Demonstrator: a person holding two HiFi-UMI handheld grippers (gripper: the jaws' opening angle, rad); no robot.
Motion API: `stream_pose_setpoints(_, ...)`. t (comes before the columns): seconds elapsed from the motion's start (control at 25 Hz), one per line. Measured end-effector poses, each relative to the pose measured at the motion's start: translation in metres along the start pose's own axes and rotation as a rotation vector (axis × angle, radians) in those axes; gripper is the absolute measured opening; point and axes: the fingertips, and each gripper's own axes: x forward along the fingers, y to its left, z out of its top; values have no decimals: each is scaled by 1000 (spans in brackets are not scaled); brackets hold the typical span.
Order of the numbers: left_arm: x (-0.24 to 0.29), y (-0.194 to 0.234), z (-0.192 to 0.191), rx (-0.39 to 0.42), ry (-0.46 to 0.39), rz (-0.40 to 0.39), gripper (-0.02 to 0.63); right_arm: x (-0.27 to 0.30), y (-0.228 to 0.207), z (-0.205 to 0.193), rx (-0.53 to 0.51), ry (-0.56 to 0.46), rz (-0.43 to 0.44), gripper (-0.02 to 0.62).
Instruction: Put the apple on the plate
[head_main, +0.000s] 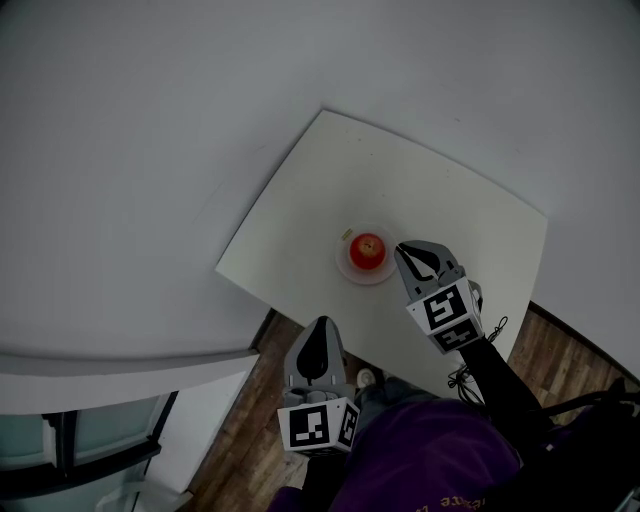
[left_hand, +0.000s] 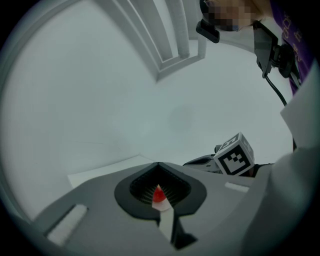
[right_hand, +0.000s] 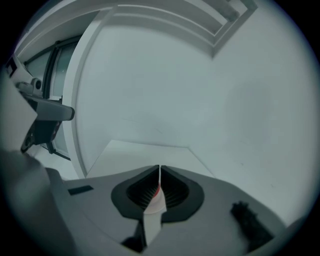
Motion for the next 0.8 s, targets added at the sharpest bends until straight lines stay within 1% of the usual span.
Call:
stream_pose_setpoints(0.4, -6, -24, 11, 37, -28, -46, 6, -54, -8, 24, 93, -118, -74, 11)
stream_pose_setpoints(0.6, -9, -36, 19, 68, -48, -70, 7, -76, -13, 30, 81, -130, -104, 11)
stream_pose_setpoints(0.8, -13, -45, 25, 90, -63, -84, 6, -89, -17, 31, 91, -142, -127, 9)
